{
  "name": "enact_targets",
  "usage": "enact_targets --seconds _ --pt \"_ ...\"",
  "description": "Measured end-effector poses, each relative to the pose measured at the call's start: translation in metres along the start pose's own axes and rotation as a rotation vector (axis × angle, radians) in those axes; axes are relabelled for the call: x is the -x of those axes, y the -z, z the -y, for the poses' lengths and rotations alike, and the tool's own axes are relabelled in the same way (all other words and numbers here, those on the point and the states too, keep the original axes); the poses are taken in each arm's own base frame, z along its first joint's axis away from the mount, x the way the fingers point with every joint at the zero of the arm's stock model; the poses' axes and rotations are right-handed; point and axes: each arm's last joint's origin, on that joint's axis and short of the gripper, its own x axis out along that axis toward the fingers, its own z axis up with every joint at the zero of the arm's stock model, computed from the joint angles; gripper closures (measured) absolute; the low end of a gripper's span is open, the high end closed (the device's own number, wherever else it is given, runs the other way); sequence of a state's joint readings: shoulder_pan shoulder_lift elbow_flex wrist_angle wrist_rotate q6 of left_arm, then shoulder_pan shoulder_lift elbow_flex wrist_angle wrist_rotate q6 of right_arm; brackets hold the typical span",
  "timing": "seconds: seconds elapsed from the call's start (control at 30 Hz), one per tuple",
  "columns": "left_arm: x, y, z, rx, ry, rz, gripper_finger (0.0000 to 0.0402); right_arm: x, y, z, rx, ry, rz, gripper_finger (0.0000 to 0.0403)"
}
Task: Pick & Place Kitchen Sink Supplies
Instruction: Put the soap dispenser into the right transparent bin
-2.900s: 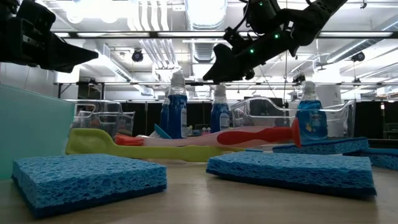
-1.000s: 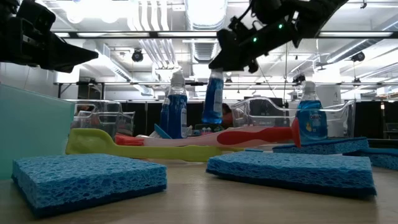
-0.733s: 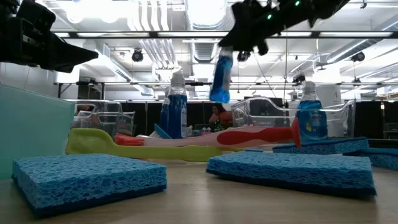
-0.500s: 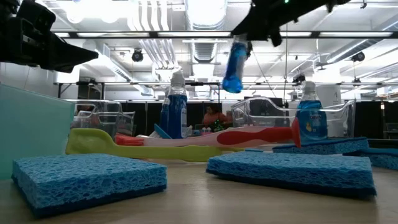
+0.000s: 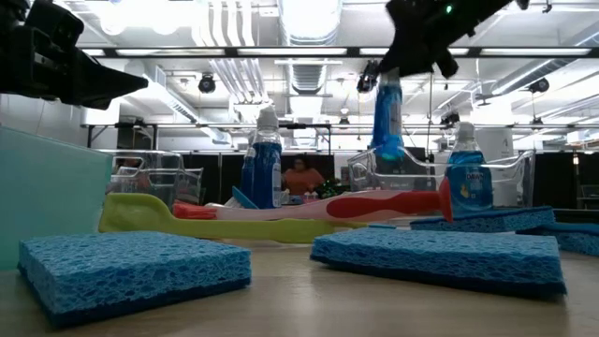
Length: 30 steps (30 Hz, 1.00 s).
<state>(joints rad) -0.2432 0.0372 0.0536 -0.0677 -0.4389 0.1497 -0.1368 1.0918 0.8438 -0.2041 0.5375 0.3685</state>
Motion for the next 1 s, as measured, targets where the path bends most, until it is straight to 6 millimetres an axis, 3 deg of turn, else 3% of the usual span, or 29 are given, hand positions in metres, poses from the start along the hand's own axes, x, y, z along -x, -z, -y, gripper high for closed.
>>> enact_targets --seconds 0.13,0.53,0.77,1.0 --pt "0.000 0.000 0.000 0.000 0.000 0.000 0.0401 -0.014 0.014 -0.001 -0.052 0.079 -0.033 0.0264" --pt "0.000 0.000 0.000 0.000 0.000 0.000 0.0401 -0.054 0.053 -0.009 0.018 0.268 -0.107 0.0263" --pt "0.000 0.000 0.000 0.000 0.000 0.000 0.0401 -0.070 0.065 -0.014 0.028 0.277 -0.115 0.0266" --pt "0.000 0.000 0.000 0.000 0.000 0.000 0.0401 -0.072 0.066 -0.015 0.026 0.284 -0.113 0.0256"
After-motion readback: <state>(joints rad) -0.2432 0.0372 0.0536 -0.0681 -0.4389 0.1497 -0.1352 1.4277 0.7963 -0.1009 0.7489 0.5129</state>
